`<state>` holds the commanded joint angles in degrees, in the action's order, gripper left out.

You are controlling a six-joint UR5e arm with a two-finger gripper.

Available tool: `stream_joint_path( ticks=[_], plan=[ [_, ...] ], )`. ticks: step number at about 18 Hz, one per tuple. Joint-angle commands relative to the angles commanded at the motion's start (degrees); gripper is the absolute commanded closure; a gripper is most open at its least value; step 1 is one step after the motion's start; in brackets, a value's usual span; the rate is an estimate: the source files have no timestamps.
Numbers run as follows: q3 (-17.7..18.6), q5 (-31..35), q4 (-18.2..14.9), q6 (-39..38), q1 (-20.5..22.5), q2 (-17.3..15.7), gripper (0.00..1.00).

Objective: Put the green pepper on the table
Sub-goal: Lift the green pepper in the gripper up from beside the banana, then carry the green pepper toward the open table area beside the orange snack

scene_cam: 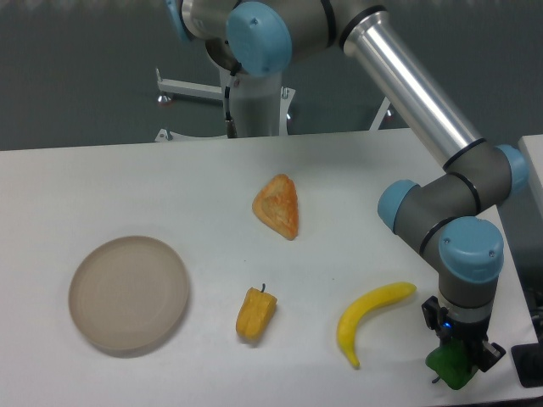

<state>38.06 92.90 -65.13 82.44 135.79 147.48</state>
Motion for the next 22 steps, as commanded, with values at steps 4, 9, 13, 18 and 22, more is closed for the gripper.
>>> stream_joint_path(
  ticks=[4, 9, 13, 18, 22],
  plan=[
    [0.9, 0.4, -0.3, 0.0, -0.1, -0.9, 0.64],
    [6.4, 0.1, -2.8, -0.1, -0.4, -5.8, 0.64],
    [13.5, -1.6, -4.3, 0.6, 1.5, -11.5, 0.64],
    [24.6, -5.5, -5.6, 5.3, 4.9, -19.5, 0.64],
    [33.5, -8.9, -5.6, 11.1, 8.2, -25.2, 0.64]
  ],
)
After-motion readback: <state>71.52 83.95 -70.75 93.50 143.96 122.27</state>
